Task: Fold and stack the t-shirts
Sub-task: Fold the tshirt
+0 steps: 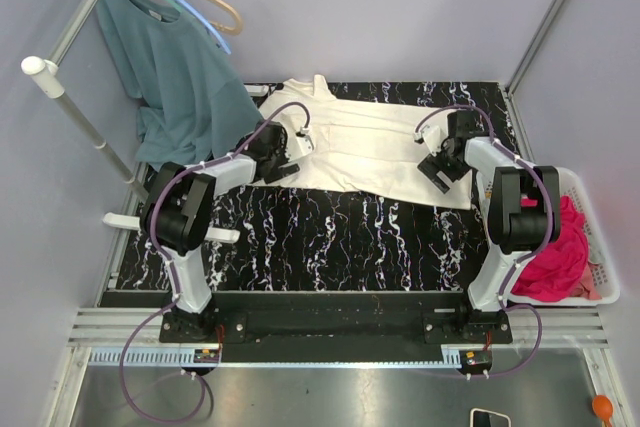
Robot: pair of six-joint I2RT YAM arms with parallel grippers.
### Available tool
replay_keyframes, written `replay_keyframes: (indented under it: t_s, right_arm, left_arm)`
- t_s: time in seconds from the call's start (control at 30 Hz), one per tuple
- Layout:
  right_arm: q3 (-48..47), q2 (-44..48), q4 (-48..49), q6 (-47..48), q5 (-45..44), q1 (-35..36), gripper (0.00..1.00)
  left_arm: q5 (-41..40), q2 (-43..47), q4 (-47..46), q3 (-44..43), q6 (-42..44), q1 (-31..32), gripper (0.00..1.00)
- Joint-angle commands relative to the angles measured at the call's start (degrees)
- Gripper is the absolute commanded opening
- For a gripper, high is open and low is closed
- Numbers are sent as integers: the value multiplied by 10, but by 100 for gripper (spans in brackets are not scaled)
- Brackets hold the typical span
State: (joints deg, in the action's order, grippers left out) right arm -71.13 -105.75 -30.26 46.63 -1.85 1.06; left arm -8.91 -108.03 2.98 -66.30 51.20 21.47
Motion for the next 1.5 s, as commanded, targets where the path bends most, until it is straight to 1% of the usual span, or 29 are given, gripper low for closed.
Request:
replay_keyframes:
  t_s: [0.0,0.17,0.27,0.5,0.67,0.8,1.07,1.33,1.47]
  right_arm:
    - [20,-6,21,-3,17,-1,100]
    - [47,-8,31,4,17,-1,100]
    - [68,2,30,7,35,0,100]
    - [129,52,30,22,40,11,100]
    - [172,84,22,20,47,22,100]
    - [196,107,19,18,51,28,100]
    - [250,171,15,2,73,32,100]
    - [279,225,-1,5,76,35,100]
    - [291,237,-5,11,70,35,100]
  left_arm:
    - [24,-2,-10,20,7,4,99]
    - [25,8,-6,55,16,4,99]
    - [28,24,-3,79,19,4,99]
    - [29,80,12,132,18,6,99]
    - [21,125,18,185,6,24,99]
    - [7,158,20,225,-13,52,99]
    - [-4,215,40,279,-58,100,99]
    - [-13,249,51,325,-66,108,99]
    - [-18,263,48,350,-64,108,99]
